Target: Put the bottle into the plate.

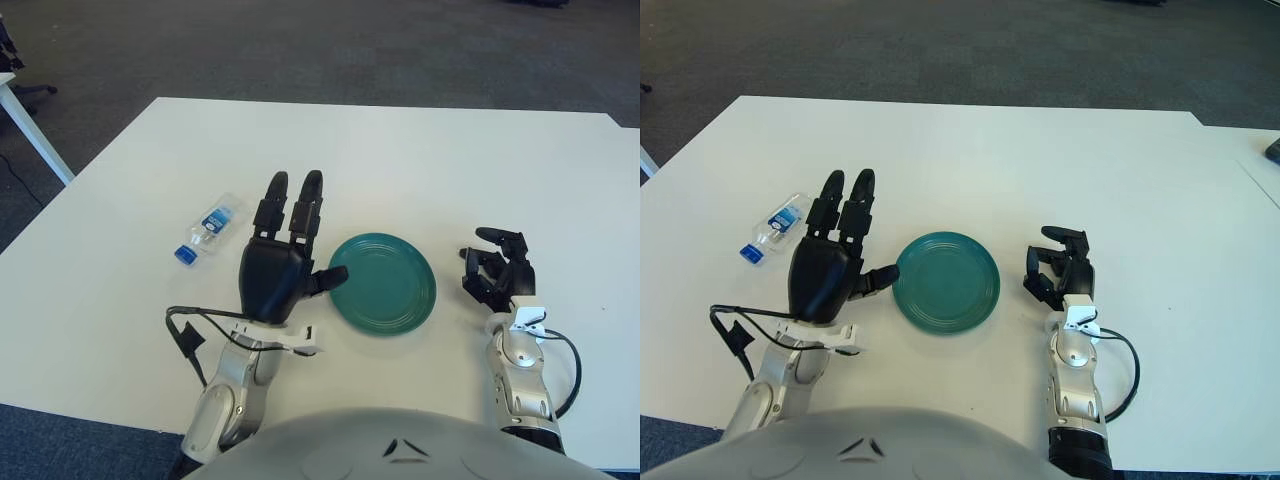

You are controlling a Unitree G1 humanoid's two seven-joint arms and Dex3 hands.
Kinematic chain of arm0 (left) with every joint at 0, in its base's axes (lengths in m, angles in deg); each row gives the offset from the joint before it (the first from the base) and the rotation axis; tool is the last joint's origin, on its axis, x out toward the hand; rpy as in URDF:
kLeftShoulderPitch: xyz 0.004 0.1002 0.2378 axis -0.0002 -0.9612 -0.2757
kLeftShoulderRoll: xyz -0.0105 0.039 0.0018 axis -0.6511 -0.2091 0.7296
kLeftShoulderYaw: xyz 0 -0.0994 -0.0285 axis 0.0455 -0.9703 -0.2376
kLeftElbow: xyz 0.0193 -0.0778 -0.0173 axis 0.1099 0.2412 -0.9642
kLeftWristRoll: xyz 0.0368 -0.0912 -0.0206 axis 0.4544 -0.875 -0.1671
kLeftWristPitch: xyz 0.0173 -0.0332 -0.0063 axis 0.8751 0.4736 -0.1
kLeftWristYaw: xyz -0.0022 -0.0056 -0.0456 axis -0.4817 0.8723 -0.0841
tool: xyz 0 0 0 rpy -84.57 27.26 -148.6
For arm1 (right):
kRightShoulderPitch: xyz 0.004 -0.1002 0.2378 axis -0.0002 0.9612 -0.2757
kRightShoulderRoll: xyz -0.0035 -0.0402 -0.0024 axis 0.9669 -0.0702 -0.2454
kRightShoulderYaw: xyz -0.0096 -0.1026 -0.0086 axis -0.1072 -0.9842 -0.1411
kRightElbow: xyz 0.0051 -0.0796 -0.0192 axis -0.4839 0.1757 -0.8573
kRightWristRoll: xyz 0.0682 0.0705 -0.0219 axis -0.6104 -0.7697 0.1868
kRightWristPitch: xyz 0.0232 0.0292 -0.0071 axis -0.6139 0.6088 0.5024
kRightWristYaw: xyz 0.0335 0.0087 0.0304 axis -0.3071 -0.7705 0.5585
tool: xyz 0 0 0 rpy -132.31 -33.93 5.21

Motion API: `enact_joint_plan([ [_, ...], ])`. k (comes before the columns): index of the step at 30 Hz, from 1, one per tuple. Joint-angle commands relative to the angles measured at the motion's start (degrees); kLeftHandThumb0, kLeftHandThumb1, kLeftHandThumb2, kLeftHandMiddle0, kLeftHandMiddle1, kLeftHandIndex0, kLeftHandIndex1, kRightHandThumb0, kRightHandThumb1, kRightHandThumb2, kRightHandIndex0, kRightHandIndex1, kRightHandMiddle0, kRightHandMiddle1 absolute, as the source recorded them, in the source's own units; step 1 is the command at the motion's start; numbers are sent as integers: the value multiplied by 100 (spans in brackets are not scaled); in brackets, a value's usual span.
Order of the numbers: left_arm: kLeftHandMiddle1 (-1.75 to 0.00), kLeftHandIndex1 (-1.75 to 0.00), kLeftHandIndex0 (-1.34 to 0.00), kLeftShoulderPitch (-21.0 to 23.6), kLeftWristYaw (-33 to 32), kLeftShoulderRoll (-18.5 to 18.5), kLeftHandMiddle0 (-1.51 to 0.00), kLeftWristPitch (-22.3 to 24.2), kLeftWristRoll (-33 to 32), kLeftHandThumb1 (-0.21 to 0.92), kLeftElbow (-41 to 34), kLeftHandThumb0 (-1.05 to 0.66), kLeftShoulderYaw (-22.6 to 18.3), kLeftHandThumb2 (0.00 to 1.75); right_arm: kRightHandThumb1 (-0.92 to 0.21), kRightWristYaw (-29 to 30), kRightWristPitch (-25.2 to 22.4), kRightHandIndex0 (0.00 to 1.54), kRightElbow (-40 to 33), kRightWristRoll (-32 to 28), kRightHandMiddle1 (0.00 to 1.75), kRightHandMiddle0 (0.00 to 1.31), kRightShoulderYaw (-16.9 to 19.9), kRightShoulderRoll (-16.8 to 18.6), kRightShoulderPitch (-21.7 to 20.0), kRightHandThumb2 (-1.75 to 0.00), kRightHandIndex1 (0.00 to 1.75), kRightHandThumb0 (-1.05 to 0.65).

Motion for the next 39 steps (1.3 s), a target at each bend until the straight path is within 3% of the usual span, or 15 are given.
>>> enact_joint_plan([
  [1,-2,-4,-4,176,51,124,-12,350,108,92,101,-105,-2,93,-71,13,-262,45,313,64,128,16,-6,-19,43,-81,97,-52],
  [14,-2,-32,0,619,329,367,-19,1126,-88,92,320,-105,-116,78,-66,-11,-124,48,535,12,127,14,44,-95,2,-88,100,-49],
  [30,-3,-56,0,1423,754,72,-24,1995,-312,92,985,-105,-691,77,-65,-148,-4,46,739,-174,126,13,189,-228,-39,-89,100,-49],
  [39,-4,-68,0,1551,729,-31,-29,2173,-429,92,1238,-105,-637,74,-62,-213,73,46,846,-249,126,12,291,-290,-63,-94,100,-47],
])
